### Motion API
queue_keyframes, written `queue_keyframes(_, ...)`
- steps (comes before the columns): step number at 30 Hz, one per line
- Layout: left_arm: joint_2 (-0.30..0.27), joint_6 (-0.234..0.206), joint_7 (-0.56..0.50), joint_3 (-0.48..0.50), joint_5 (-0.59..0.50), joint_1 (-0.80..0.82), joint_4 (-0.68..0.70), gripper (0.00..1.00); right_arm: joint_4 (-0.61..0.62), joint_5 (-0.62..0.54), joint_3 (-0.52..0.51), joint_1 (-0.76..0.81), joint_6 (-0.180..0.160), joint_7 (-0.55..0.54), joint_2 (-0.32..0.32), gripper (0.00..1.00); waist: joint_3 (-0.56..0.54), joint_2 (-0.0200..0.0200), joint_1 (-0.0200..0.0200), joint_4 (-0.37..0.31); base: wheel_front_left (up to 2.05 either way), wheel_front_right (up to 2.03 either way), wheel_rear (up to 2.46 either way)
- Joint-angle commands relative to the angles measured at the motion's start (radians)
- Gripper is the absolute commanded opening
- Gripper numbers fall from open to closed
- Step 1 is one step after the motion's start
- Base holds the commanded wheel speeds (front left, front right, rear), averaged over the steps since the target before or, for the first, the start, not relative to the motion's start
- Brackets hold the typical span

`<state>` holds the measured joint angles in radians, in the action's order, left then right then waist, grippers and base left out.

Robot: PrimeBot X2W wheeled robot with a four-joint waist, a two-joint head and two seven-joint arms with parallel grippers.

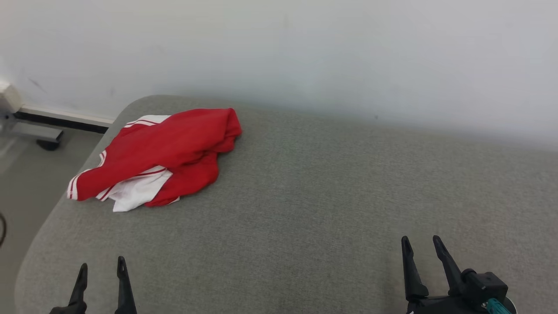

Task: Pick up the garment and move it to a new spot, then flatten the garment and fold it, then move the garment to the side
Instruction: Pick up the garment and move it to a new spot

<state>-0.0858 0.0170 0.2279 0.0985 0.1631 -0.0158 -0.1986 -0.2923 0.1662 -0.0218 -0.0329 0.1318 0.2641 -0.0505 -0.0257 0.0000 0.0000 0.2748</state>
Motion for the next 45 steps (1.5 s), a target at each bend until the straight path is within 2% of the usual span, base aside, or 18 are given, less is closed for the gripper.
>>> queue_keyframes(1, -0.008, -0.006, 0.002, 0.005, 0.005, -0.008, -0.002, 1.0, -0.002, 0.007, 0.005, 0.007, -0.002, 0.001, 0.001, 1.0, -0.008, 0.0, 0.0, 0.072, 0.0, 0.0, 0.0)
queue_keyframes(8, -0.015, -0.018, -0.006, 0.004, 0.003, -0.023, 0.01, 1.0, -0.009, 0.017, 0.015, 0.012, -0.002, 0.001, 0.001, 1.0, -0.017, 0.0, 0.0, 0.143, 0.0, 0.0, 0.0)
queue_keyframes(18, -0.026, -0.023, -0.015, -0.008, 0.003, -0.028, 0.014, 1.0, -0.009, 0.016, 0.02, 0.016, -0.002, 0.001, 0.0, 1.0, -0.026, 0.0, 0.0, 0.208, 0.0, 0.0, 0.0)
queue_keyframes(27, -0.026, -0.039, -0.007, 0.002, 0.018, -0.046, 0.028, 1.0, -0.018, 0.006, 0.04, -0.009, -0.002, 0.001, 0.0, 1.0, -0.009, 0.0, 0.0, 0.224, 0.0, 0.0, 0.0)
queue_keyframes(36, -0.028, -0.056, 0.009, 0.003, 0.019, -0.021, 0.025, 1.0, -0.017, 0.009, 0.037, -0.005, -0.002, 0.001, 0.0, 1.0, -0.012, 0.0, 0.0, 0.217, 0.0, 0.0, 0.0)
queue_keyframes(41, -0.038, -0.056, 0.02, 0.028, 0.048, 0.033, 0.018, 1.0, -0.003, -0.013, 0.032, -0.024, -0.002, 0.001, 0.0, 1.0, 0.013, 0.0, 0.0, 0.163, 0.0, 0.0, 0.0)
queue_keyframes(45, -0.054, -0.052, 0.028, 0.066, 0.081, 0.098, 0.009, 1.0, 0.007, -0.028, 0.036, -0.042, -0.002, 0.001, 0.0, 1.0, 0.044, 0.0, 0.0, 0.092, 0.0, 0.0, 0.0)
